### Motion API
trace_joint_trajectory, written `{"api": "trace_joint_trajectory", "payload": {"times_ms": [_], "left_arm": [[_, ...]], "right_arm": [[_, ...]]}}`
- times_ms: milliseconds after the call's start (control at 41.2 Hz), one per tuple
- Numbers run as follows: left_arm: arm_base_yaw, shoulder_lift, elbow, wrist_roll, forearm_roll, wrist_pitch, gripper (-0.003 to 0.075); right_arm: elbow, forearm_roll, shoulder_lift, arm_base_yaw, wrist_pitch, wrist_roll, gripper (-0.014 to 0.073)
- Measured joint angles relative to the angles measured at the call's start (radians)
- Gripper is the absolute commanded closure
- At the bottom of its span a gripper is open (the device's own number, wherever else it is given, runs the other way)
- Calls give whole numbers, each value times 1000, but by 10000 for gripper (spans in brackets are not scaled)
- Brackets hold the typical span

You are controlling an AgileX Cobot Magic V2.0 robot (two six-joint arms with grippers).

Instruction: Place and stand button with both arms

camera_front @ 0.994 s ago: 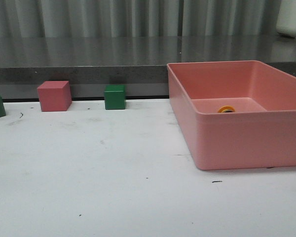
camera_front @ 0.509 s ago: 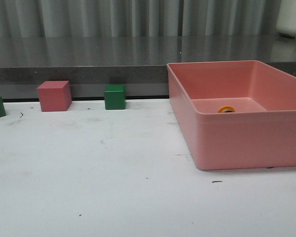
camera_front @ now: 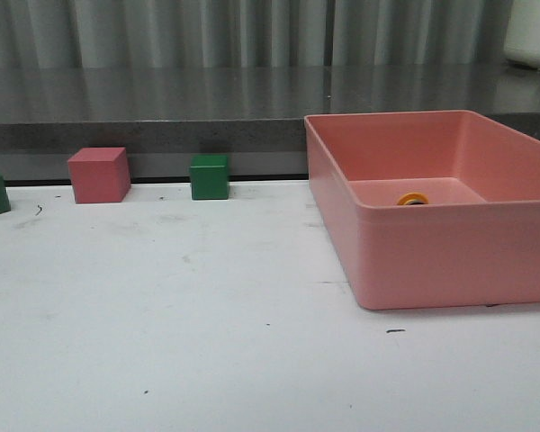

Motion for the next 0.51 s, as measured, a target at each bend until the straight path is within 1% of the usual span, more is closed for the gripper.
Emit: {"api": "trace_joint_trajectory", "payload": {"times_ms": [97,194,315,509], "left_arm": [[0,98,-115,0,0,139,740],[0,192,-185,0,0,240,740],[0,276,-203,0,0,281,740],[0,354,-203,0,0,286,740]], "right_arm": [[-107,0,97,0,97,-2,662],[-192,0,193,0,185,-2,662],[-227,0,280,0,226,-2,662],[-227,2,358,0,242,-2,662]]}}
